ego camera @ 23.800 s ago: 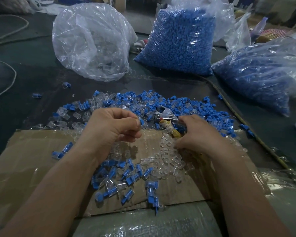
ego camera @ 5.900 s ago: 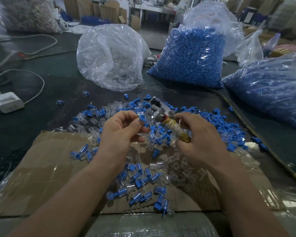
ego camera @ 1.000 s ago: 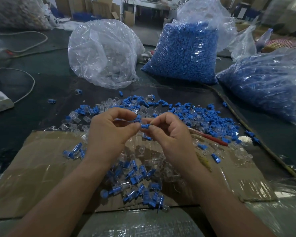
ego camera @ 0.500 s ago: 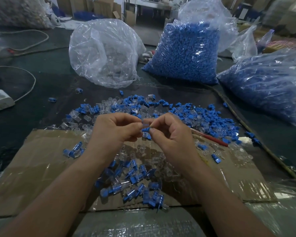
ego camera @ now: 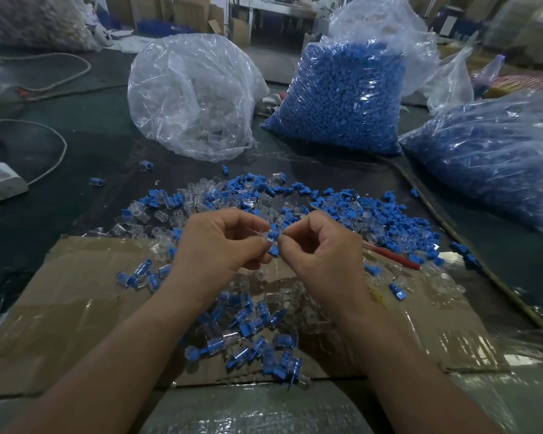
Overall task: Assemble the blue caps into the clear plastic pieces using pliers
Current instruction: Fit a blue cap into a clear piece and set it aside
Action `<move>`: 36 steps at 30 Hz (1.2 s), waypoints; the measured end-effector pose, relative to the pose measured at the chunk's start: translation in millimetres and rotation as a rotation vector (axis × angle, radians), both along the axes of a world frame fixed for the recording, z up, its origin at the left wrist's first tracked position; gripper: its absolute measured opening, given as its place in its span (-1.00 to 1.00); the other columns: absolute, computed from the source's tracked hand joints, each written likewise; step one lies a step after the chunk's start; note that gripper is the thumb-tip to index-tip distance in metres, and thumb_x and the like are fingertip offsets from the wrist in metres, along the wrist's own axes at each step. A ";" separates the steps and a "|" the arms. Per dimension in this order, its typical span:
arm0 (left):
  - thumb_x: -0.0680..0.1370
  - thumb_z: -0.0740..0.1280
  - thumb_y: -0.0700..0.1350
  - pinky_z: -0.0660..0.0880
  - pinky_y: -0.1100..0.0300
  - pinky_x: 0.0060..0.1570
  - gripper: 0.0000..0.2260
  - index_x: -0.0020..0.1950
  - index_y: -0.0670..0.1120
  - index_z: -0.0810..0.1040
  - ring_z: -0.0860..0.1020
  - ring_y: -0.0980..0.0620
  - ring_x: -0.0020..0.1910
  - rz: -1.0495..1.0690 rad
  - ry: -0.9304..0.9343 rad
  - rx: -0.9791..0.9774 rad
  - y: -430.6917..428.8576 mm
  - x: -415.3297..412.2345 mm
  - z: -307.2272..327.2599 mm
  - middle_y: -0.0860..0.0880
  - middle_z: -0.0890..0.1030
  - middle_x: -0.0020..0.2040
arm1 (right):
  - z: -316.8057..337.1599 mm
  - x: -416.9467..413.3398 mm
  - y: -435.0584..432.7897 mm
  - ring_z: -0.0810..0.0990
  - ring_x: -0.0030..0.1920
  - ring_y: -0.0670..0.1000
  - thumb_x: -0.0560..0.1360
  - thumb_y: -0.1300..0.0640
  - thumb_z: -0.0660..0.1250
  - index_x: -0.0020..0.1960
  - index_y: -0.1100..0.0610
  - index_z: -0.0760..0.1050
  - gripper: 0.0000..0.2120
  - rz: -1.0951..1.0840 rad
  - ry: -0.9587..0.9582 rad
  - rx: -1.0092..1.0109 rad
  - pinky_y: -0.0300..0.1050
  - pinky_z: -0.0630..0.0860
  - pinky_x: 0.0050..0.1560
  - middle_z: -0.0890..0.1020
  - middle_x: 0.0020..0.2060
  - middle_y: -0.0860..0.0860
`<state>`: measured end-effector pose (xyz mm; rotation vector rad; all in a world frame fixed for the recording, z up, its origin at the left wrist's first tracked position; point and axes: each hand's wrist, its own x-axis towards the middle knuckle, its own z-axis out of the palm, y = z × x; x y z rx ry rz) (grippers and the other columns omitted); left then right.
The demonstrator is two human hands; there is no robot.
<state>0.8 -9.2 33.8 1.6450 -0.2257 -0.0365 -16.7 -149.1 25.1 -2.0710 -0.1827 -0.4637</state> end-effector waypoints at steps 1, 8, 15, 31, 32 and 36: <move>0.39 0.41 -0.35 0.52 0.36 -0.41 -0.84 -0.21 -0.08 0.58 0.61 0.12 -0.44 0.004 -0.014 0.022 -0.2 0.3 -0.9 -0.02 0.65 -0.38 | 0.0 0.0 0.4 0.53 -0.40 -0.26 0.40 0.26 0.39 -0.31 -0.05 0.43 -0.74 0.011 0.024 0.009 -0.43 0.44 -0.39 0.53 -0.48 -0.18; 0.40 0.40 -0.34 0.52 0.37 -0.38 -0.80 -0.23 -0.03 0.58 0.63 0.10 -0.39 0.011 -0.046 0.053 1.5 1.7 -3.4 0.02 0.67 -0.33 | 6.2 -0.8 0.2 0.59 -0.37 -0.14 0.38 0.10 0.43 -0.27 -0.01 0.49 -0.87 0.084 0.153 0.058 -0.22 0.58 -0.31 0.60 -0.40 -0.06; 0.40 0.39 -0.35 0.53 0.37 -0.36 -0.80 -0.24 -0.04 0.57 0.62 0.14 -0.39 -0.003 -0.068 0.068 1.0 0.6 -2.8 0.05 0.66 -0.32 | 3.4 -0.9 1.8 0.59 -0.35 0.02 0.42 0.06 0.36 -0.28 0.04 0.49 -0.87 0.056 0.143 -0.064 0.06 0.57 -0.28 0.60 -0.39 0.01; 0.42 0.36 -0.36 0.54 0.32 -0.41 -0.84 -0.20 -0.10 0.57 0.61 0.07 -0.44 -0.032 0.004 -0.018 5.2 4.6 -0.4 -0.05 0.65 -0.37 | 3.2 3.7 -5.2 0.54 -0.19 -0.19 0.43 0.08 0.36 -0.13 -0.17 0.41 -0.82 0.175 0.033 -0.098 -0.35 0.49 -0.20 0.53 -0.25 -0.20; 0.41 0.36 -0.37 0.54 0.30 -0.43 -0.86 -0.21 -0.13 0.57 0.61 0.05 -0.45 -0.038 0.050 -0.063 5.5 5.0 0.3 -0.07 0.65 -0.38 | 4.0 3.9 -5.5 0.55 -0.13 -0.21 0.41 0.08 0.36 -0.08 -0.22 0.43 -0.78 0.194 0.040 -0.055 -0.37 0.51 -0.14 0.53 -0.18 -0.24; 0.36 0.38 -0.33 0.53 0.27 -0.48 -0.91 -0.20 -0.18 0.54 0.61 0.02 -0.47 -0.088 0.170 -0.139 5.2 5.2 1.3 -0.11 0.65 -0.38 | 2.6 3.4 -6.5 0.61 -0.13 -0.21 0.36 0.12 0.37 0.06 0.00 0.54 -0.73 0.254 0.020 0.105 -0.38 0.51 -0.13 0.60 -0.16 -0.23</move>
